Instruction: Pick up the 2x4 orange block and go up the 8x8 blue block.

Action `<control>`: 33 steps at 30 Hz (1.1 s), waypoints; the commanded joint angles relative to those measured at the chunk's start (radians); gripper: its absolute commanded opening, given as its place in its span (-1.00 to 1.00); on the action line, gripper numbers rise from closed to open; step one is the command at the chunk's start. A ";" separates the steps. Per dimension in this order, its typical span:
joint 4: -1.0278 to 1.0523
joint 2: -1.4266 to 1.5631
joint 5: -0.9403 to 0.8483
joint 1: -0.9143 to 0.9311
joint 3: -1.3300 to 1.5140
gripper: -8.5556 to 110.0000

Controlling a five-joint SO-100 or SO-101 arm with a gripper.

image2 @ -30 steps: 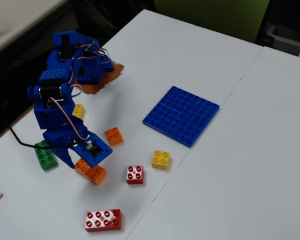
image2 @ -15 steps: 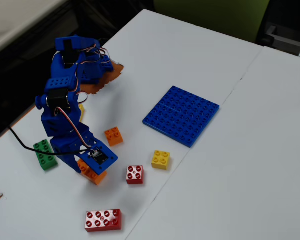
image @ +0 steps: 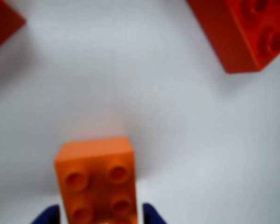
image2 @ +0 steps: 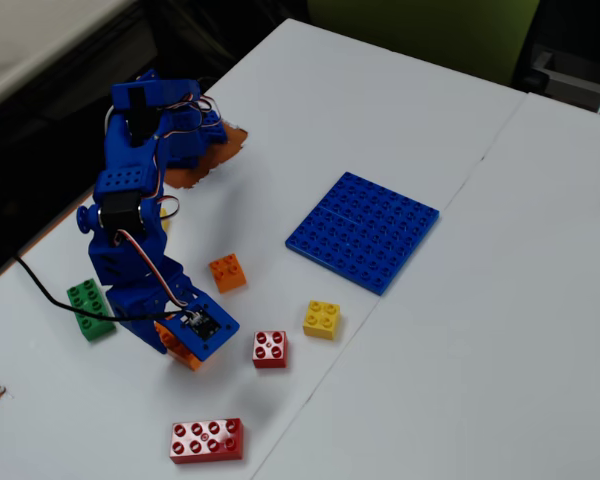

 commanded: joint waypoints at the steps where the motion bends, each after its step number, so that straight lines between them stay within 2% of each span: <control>1: -0.014 0.011 -0.008 -0.014 -0.049 -0.49; 19: -0.018 -0.020 -0.012 -0.008 -0.049 -0.52; 27: -0.021 -0.021 0.002 -0.014 -0.051 -0.83; 33: -0.003 -0.002 0.008 -0.015 -0.051 -0.85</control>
